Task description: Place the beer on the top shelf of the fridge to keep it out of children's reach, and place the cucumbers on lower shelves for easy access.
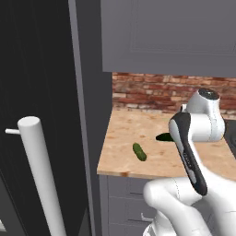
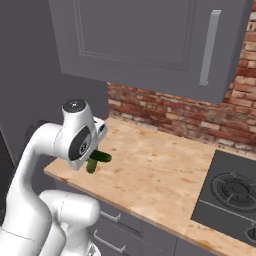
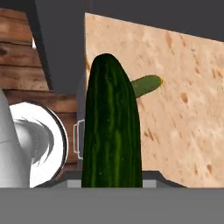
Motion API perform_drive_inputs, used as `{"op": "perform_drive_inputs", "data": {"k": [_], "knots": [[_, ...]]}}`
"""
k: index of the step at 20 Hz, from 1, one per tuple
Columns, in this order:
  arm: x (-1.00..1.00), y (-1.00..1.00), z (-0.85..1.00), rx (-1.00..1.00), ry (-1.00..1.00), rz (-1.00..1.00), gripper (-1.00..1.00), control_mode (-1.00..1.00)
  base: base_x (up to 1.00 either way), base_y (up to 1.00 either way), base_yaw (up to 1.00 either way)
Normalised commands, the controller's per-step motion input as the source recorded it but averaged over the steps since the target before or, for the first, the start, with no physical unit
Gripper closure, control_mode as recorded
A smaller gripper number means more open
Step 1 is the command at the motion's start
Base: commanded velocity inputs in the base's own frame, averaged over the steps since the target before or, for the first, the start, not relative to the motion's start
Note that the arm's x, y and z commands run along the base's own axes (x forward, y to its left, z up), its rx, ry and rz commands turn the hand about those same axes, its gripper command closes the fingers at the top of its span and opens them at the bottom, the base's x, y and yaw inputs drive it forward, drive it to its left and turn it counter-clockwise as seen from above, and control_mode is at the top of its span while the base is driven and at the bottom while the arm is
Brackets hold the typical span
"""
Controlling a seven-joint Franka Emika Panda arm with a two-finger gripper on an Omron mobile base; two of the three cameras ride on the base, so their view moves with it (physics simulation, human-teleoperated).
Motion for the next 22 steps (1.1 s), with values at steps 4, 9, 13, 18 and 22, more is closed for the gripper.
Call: {"op": "perform_drive_inputs", "data": {"k": [4, 9, 13, 18, 22], "knots": [[-0.73, 0.13, 0.92, -0.10, -0.13, 0.25, 1.00, -1.00, 0.00, 0.00, 0.00], [-0.69, 0.14, 0.83, -0.11, -0.06, 0.21, 1.00, -1.00, 0.00, 0.00, 0.00], [-0.58, 0.01, 0.76, -0.08, -0.03, 0.15, 1.00, -1.00, 0.00, 0.00, 0.00], [-0.44, 0.00, 0.61, -0.04, -0.03, 0.09, 1.00, -1.00, 0.00, 0.00, 0.00], [-0.26, 0.00, 0.41, -0.03, 0.00, 0.05, 1.00, -1.00, 0.00, 0.00, 0.00]]}}
